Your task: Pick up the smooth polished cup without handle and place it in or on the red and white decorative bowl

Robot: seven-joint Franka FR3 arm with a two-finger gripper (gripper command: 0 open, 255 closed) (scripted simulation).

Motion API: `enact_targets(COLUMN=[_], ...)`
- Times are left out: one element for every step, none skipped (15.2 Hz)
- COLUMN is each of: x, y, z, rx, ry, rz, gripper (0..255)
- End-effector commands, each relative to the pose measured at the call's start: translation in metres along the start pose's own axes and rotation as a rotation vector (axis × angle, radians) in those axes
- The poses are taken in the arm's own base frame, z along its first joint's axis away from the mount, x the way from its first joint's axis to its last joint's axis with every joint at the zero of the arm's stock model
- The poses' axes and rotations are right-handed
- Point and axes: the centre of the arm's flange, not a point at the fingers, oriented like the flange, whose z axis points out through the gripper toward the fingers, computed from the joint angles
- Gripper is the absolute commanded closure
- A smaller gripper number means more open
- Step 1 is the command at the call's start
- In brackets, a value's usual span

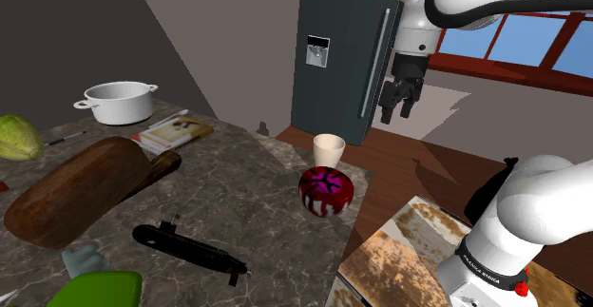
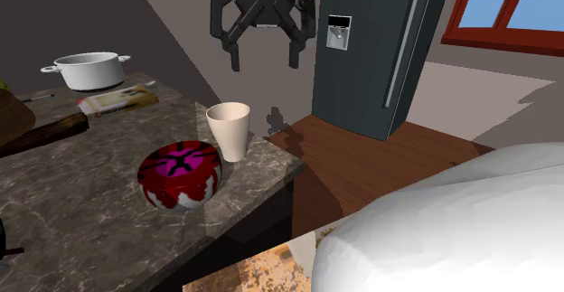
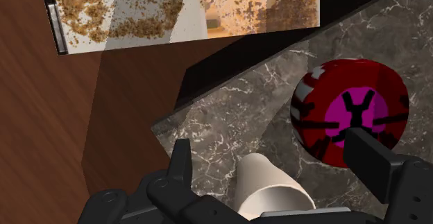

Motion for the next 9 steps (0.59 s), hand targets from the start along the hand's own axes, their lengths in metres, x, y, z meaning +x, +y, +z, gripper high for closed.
enact_targets(x=[0.0, 0.009, 0.017, 0.026, 0.034, 0.043, 0.051, 0.06, 0.069], y=[0.0, -0.007, -0.015, -0.022, -0.029, -0.036, -0.043, -0.05, -0.057], z=[0.0, 0.007, 0.014, 0.022, 0.029, 0.036, 0.044, 0.051, 0.058], rx=[0.0, -0.012, -0.023, -0.035, -0.046, -0.058, -0.069, -0.081, -0.092], ry=[0.0, 0.007, 0.013, 0.02, 0.027, 0.033, 0.04, 0.047, 0.053], rz=[0.0, -0.006, -0.012, -0.018, -0.023, -0.029, -0.035, -0.041, -0.047], gripper=[0, 0, 0, 0, 0, 0, 0, 0, 0])
